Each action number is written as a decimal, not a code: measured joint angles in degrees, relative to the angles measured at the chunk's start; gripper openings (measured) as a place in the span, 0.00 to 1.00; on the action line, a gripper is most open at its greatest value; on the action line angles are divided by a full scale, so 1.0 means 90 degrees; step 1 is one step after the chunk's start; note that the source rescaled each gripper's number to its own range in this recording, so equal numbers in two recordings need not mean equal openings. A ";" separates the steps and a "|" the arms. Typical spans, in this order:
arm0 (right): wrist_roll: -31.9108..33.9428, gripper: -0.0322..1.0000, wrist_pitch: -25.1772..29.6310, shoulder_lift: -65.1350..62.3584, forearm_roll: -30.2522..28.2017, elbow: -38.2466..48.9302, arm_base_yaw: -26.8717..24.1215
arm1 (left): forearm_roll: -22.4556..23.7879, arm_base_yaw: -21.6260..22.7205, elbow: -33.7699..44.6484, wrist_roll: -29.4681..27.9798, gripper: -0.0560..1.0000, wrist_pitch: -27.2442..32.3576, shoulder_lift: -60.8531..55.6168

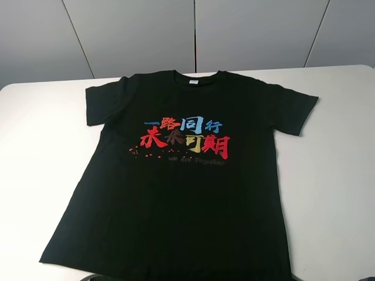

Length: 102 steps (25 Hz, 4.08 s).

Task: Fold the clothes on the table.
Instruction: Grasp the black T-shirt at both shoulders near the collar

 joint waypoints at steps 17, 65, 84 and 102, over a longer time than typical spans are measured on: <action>0.0000 1.00 0.0000 0.0000 0.0000 0.0000 0.0000 | 0.0000 0.0000 0.0000 0.0000 1.00 0.0000 0.0000; -0.1744 0.91 -0.0085 0.6085 -0.0522 -0.3988 0.1357 | -0.0722 0.0000 -0.2720 0.2623 1.00 -0.2567 0.6381; -0.3893 0.91 -0.0659 1.1223 -0.0912 -0.4363 0.1829 | -0.1856 -0.1373 -0.3910 0.5511 1.00 -0.2286 1.0454; -0.5307 0.91 -0.1071 1.2430 -0.0279 -0.4363 0.1843 | -0.0274 -0.1405 -0.4057 0.5511 1.00 -0.2644 1.2263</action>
